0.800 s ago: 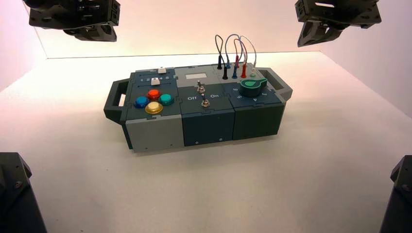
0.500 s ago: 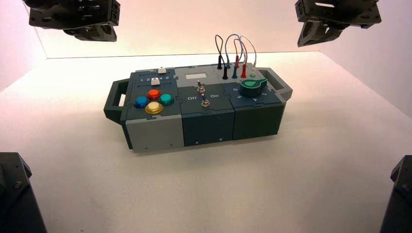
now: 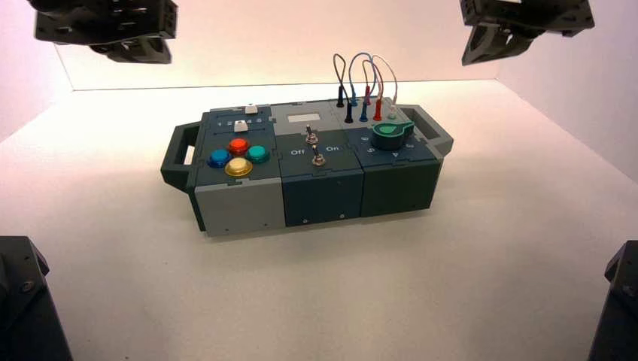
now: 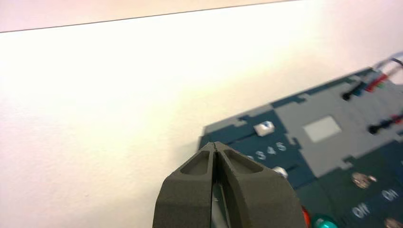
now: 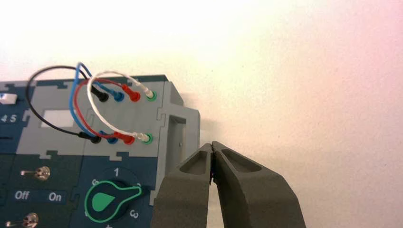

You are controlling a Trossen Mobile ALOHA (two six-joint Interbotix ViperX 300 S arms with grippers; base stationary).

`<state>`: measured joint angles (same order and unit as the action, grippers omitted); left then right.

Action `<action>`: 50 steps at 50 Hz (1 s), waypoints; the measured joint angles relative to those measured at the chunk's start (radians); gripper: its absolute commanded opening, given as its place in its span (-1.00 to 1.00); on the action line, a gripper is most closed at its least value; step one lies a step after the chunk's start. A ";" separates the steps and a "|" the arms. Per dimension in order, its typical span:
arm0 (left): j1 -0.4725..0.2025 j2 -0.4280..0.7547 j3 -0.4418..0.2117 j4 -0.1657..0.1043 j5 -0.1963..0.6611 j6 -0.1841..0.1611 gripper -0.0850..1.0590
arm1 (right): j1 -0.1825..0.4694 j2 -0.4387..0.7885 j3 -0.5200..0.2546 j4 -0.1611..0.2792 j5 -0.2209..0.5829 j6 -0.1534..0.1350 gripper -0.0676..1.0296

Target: Return to the home position.

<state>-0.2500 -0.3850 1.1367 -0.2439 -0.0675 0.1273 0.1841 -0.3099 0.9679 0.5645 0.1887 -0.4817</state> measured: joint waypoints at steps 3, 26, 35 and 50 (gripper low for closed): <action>0.018 0.000 0.002 0.000 0.000 -0.002 -0.91 | 0.000 -0.015 0.000 0.000 -0.002 0.000 -0.92; 0.144 0.000 0.002 0.000 0.008 0.000 -0.91 | -0.083 -0.057 0.000 -0.005 0.009 -0.002 -0.92; 0.202 -0.005 -0.002 0.000 0.021 0.000 -0.91 | -0.140 -0.086 0.002 -0.005 0.023 -0.005 -0.92; 0.215 -0.072 -0.011 0.000 0.063 -0.002 -0.91 | -0.144 -0.201 0.032 -0.006 0.049 -0.003 -0.92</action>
<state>-0.0353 -0.4571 1.1259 -0.2439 -0.0046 0.1258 0.0399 -0.5108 1.0002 0.5584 0.2378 -0.4847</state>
